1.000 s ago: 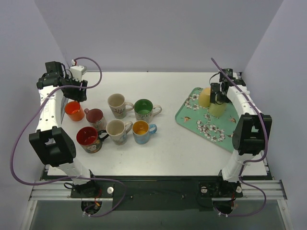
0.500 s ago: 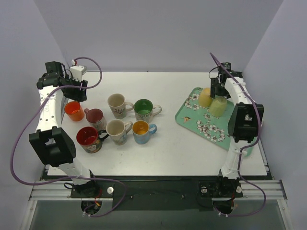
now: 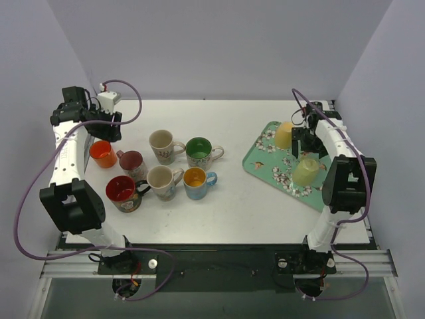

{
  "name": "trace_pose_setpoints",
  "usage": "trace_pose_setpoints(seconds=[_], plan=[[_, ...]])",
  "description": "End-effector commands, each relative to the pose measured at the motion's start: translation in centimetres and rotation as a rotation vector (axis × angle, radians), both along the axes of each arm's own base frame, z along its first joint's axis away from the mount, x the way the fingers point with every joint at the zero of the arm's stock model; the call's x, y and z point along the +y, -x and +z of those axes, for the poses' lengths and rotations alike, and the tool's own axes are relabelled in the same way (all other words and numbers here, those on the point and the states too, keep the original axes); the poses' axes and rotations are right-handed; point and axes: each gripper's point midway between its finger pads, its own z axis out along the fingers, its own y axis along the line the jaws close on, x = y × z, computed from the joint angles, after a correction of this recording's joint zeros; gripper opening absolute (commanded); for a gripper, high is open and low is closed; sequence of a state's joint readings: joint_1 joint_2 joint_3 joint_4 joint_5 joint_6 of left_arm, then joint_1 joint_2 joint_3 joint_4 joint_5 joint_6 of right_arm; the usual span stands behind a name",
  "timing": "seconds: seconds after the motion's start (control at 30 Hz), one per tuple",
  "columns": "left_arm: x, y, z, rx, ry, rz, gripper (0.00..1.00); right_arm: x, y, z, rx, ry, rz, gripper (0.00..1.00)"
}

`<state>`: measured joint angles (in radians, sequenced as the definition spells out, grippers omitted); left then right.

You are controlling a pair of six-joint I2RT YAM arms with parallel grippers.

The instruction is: Turn the mug right side up

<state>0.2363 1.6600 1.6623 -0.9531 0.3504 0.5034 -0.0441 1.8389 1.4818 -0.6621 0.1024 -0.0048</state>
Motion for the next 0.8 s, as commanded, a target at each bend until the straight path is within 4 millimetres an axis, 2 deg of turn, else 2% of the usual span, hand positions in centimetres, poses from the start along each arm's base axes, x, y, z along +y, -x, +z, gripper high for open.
trace_pose_setpoints(seconds=[0.0, 0.1, 0.17, 0.27, 0.43, 0.5, 0.63, 0.7, 0.77], plan=[[-0.8, 0.1, 2.2, -0.077, 0.002, -0.038, 0.64, -0.3, 0.8, 2.0, 0.073, 0.033, 0.026, 0.81], [-0.9, 0.1, 2.1, -0.077, 0.006, -0.039, 0.64, -0.1, -0.8, 2.0, 0.099, 0.031, 0.051, 0.81], [-0.9, 0.3, 2.0, -0.076, 0.004, -0.039, 0.64, -0.1, -1.4, 1.0, 0.155, 0.039, 0.066, 0.78], [-0.7, 0.3, 1.9, -0.079, -0.005, -0.037, 0.64, -0.1, -0.4, -0.5, 0.26, 0.06, 0.083, 0.76], [-0.6, 0.4, 1.8, -0.079, -0.016, -0.038, 0.64, -0.2, 1.3, -2.5, 0.34, 0.063, 0.089, 0.72], [-0.7, 0.4, 2.0, -0.082, -0.008, -0.037, 0.64, -0.2, 1.5, -3.7, 0.372, 0.053, 0.099, 0.65], [-0.8, 0.4, 2.2, -0.088, -0.001, -0.04, 0.64, -0.1, 1.7, -4.9, 0.406, 0.041, 0.1, 0.27], [-0.8, 0.6, 2.3, -0.085, -0.002, -0.039, 0.64, -0.3, 1.7, -4.5, 0.391, 0.04, 0.097, 0.0], [-1.0, 0.6, 2.5, -0.087, -0.002, -0.044, 0.64, -0.4, 1.5, -3.5, 0.359, 0.039, 0.096, 0.0]])
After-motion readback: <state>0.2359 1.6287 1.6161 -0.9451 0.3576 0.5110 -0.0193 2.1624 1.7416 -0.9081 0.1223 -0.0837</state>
